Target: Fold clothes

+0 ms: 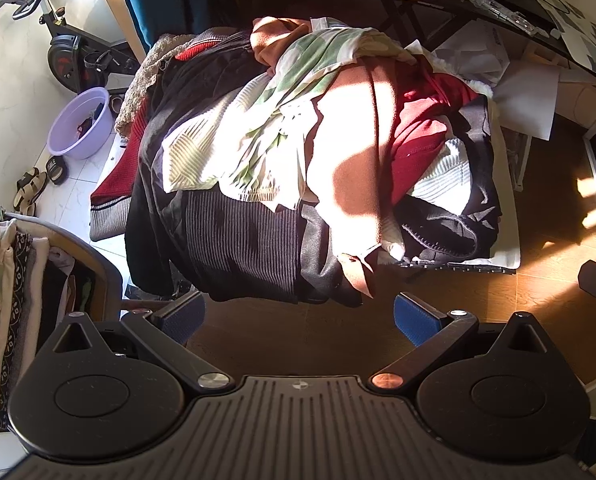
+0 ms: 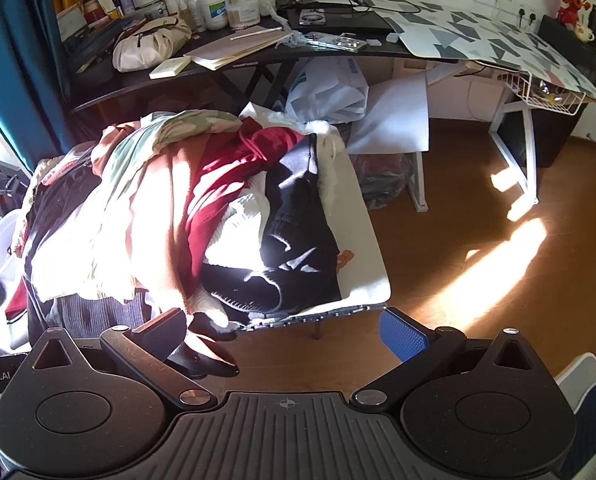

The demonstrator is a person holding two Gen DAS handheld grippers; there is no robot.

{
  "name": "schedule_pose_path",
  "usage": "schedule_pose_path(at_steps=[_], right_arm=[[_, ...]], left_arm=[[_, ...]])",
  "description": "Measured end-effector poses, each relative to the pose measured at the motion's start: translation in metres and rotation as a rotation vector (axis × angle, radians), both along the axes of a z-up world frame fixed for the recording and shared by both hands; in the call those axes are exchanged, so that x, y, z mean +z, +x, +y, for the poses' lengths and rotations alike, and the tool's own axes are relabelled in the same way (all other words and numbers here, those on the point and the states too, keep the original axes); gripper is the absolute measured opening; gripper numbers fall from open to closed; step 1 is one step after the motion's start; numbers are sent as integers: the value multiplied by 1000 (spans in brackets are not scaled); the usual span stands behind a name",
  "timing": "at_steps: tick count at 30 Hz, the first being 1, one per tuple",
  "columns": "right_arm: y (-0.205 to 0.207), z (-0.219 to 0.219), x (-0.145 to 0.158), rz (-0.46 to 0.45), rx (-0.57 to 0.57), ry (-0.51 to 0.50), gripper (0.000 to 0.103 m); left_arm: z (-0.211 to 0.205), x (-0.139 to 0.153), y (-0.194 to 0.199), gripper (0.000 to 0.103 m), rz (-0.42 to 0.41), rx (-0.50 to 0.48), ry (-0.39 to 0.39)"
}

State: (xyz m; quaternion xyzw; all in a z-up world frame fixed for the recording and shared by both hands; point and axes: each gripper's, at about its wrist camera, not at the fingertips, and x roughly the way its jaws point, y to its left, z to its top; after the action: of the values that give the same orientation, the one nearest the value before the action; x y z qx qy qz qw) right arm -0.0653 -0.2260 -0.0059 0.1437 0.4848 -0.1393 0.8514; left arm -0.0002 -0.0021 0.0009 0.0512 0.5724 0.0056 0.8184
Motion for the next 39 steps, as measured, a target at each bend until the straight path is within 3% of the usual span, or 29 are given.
schedule_pose_path(at_steps=[11, 24, 31, 39], right_arm=[[-1, 0, 1, -27, 13, 18, 102], [-4, -26, -6, -29, -56, 75, 102], [-1, -38, -3, -42, -22, 104, 102], [3, -59, 1, -47, 13, 67, 102]], left_arm=[[-1, 0, 3, 102, 17, 2, -38], [-16, 4, 5, 102, 22, 11, -5], [-12, 15, 4, 102, -34, 80, -112], [-36, 1, 3, 102, 10, 111, -139]])
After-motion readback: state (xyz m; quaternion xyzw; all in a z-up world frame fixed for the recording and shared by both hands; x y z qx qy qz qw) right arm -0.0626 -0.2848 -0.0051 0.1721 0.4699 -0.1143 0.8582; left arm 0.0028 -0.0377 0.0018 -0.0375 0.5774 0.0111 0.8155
